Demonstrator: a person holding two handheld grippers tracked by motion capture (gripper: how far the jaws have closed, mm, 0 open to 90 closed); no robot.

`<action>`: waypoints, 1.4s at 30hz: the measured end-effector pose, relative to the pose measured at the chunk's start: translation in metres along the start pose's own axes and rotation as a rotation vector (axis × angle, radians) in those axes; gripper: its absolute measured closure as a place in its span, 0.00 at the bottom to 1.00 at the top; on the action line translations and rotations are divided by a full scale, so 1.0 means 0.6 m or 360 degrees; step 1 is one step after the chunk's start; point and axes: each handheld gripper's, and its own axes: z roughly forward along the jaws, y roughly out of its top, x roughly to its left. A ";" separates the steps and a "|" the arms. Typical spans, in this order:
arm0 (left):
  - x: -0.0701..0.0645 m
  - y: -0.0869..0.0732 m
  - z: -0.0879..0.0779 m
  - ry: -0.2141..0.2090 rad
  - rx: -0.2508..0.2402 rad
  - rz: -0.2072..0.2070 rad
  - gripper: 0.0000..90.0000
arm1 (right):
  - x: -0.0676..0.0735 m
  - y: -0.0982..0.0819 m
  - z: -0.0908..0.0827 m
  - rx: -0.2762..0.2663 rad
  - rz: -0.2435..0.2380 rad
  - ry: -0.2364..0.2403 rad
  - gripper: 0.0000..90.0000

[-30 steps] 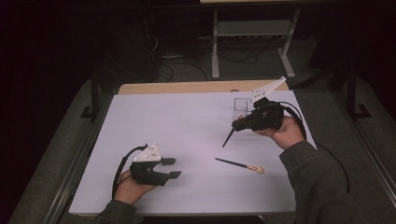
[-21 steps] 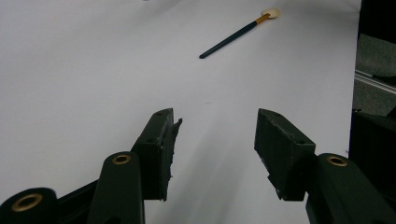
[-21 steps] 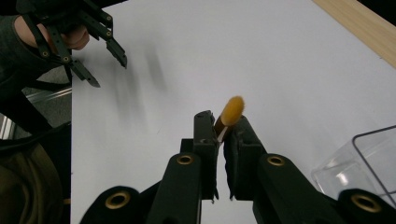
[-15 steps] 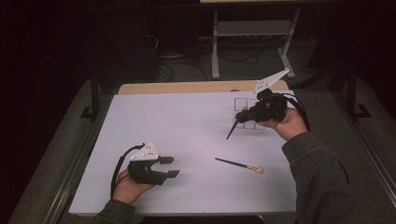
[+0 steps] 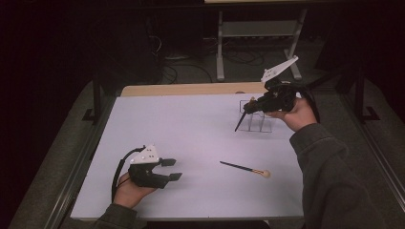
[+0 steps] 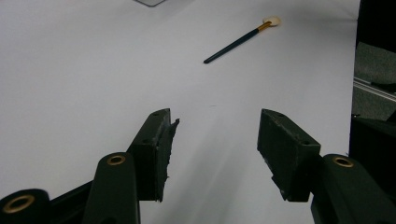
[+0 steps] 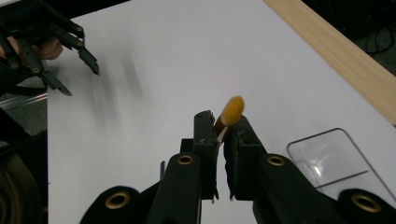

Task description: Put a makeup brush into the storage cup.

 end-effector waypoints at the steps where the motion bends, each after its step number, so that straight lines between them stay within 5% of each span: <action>1: 0.000 0.000 0.000 0.0001 -0.0002 -0.0005 0.50 | -0.003 0.002 -0.001 0.0003 -0.0016 -0.0010 0.92; 30: 0.006 -0.002 -0.005 -0.0002 -0.0012 0.0005 0.48 | -0.071 0.055 -0.042 0.0001 0.0126 -0.0192 0.92; 42: 0.003 -0.003 -0.008 0.0006 -0.0028 -0.0025 0.40 | -0.099 0.055 -0.025 0.0039 0.0207 -0.0272 0.92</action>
